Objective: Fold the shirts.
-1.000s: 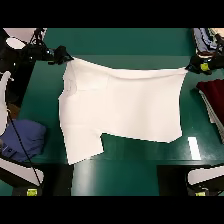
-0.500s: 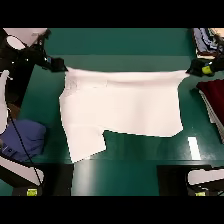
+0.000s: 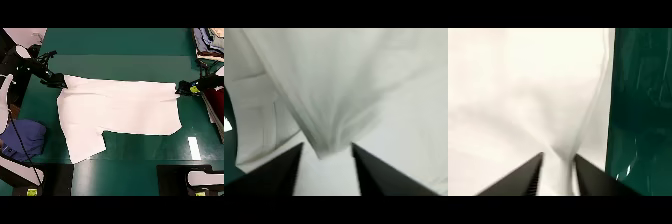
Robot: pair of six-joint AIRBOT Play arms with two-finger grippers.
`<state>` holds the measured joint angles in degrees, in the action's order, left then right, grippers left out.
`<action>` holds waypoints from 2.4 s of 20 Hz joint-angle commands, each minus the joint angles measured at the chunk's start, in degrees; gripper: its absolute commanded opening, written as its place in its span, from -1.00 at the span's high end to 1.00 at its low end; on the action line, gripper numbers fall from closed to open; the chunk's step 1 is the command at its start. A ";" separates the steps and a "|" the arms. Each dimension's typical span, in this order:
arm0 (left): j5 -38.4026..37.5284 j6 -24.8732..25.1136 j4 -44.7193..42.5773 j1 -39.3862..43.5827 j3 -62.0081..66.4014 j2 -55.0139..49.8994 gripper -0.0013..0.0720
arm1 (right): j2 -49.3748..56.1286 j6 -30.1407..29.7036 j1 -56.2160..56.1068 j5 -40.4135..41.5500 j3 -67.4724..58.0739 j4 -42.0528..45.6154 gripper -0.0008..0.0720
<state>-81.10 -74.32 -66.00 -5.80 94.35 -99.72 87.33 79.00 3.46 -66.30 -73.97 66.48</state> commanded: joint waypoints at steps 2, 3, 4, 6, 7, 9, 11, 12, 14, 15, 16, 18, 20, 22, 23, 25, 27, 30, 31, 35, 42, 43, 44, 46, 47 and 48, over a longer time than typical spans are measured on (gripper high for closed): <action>-5.53 -6.43 -3.91 -0.59 -0.24 0.04 -0.38 | -0.31 -0.02 2.10 -4.42 -2.03 -5.51 -0.30; -7.76 -6.91 -3.96 -0.98 -0.31 0.04 -0.38 | -0.63 -0.31 2.93 -7.10 -3.32 -5.35 -0.29; -9.84 -7.30 -3.98 -1.29 -0.96 0.42 -0.38 | -1.51 -1.40 4.09 -9.40 -3.85 -5.44 -0.26; -7.48 -7.37 -4.37 -1.44 -7.61 5.11 -0.38 | -3.89 -3.04 6.32 -13.42 -3.76 -5.42 -0.26; -4.24 -7.39 -4.31 -1.44 -12.96 9.11 -0.38 | -5.09 -3.96 7.34 -15.56 -3.76 -5.42 -0.27; 1.27 -7.58 -4.02 -1.44 -25.24 18.27 -0.38 | -7.26 -4.70 8.87 -17.66 -3.76 -5.46 -0.27; 2.93 -7.82 -2.45 -1.44 -37.48 27.23 -0.38 | -8.98 -4.72 9.51 -17.66 -3.76 -5.49 -0.26; 2.97 -7.85 -2.10 -1.44 -42.60 31.06 -0.38 | -9.64 -4.74 9.49 -17.44 -3.76 -5.46 -0.27; 3.61 -8.35 -1.36 -1.44 -51.54 38.40 -0.38 | -10.34 -4.74 9.07 -17.16 -3.76 -5.51 -0.27; 4.35 -8.46 -1.07 -1.44 -54.90 41.38 -0.38 | -10.34 -4.74 8.66 -17.22 -3.76 -5.51 -0.27; 5.46 -9.46 -0.94 -1.44 -58.12 44.09 -0.38 | -10.34 -4.74 8.00 -17.33 -3.76 -5.46 -0.26; 6.97 -9.90 0.48 -1.44 -63.10 46.97 -0.38 | -10.34 -4.74 6.69 -17.27 -3.76 -5.49 -0.27; 10.19 -9.38 5.16 -1.44 -66.20 47.23 -0.38 | -10.34 -4.74 5.29 -17.29 -3.76 -5.46 -0.26; 13.88 -6.88 10.34 -1.42 -68.24 46.99 -0.38 | -10.34 -4.74 3.82 -17.42 -3.76 -5.49 -0.26; 14.71 -6.43 10.80 -1.44 -69.26 46.99 -0.38 | -10.34 -4.74 3.17 -17.75 -3.76 -5.46 -0.26; 15.06 -6.45 10.71 -1.44 -71.32 46.99 -0.38 | -10.34 -4.72 2.71 -18.53 -3.76 -5.51 -0.26; 15.30 -6.45 10.67 -1.44 -72.35 46.99 -0.38 | -10.34 -4.72 2.71 -19.37 -3.76 -5.53 -0.26; 17.20 -6.80 10.73 -1.44 -72.37 46.99 -0.38 | -10.34 -4.72 2.84 -20.13 -3.76 -5.51 -0.26; 17.97 -7.30 11.26 -1.44 -72.35 47.01 -0.37 | -10.34 -4.72 2.84 -20.59 -3.76 -5.49 -0.26; 17.79 -7.41 12.87 -1.44 -68.61 47.19 0.89 | -10.93 -5.16 4.94 -24.33 -2.40 -4.96 -0.26; 16.33 -4.74 13.75 -1.44 -59.34 47.34 0.89 | -18.99 -5.14 17.86 -19.02 24.52 -5.14 -0.28; 16.70 -4.74 13.97 -1.44 -59.34 47.34 0.89 | -19.02 -5.14 18.18 -18.60 28.22 -5.51 -0.28; 16.76 -4.72 13.94 -1.44 -59.36 47.34 0.89 | -19.04 -5.14 17.92 -17.27 31.45 -5.60 -0.28; 16.76 -4.72 13.97 -1.44 -59.36 47.34 0.89 | -19.04 -5.14 15.91 -13.18 35.65 -5.88 -0.28; 16.76 -4.74 13.97 -1.44 -59.36 47.34 0.89 | -19.04 -5.16 14.43 -10.69 37.20 -6.97 -0.28; 16.74 -4.74 13.97 -1.44 -59.36 47.34 0.89 | -19.04 -5.16 12.92 -8.41 38.10 -7.69 -0.28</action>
<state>-64.64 -79.20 -52.31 -7.22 34.61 -52.45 68.62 73.87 18.52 -80.64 -41.43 60.38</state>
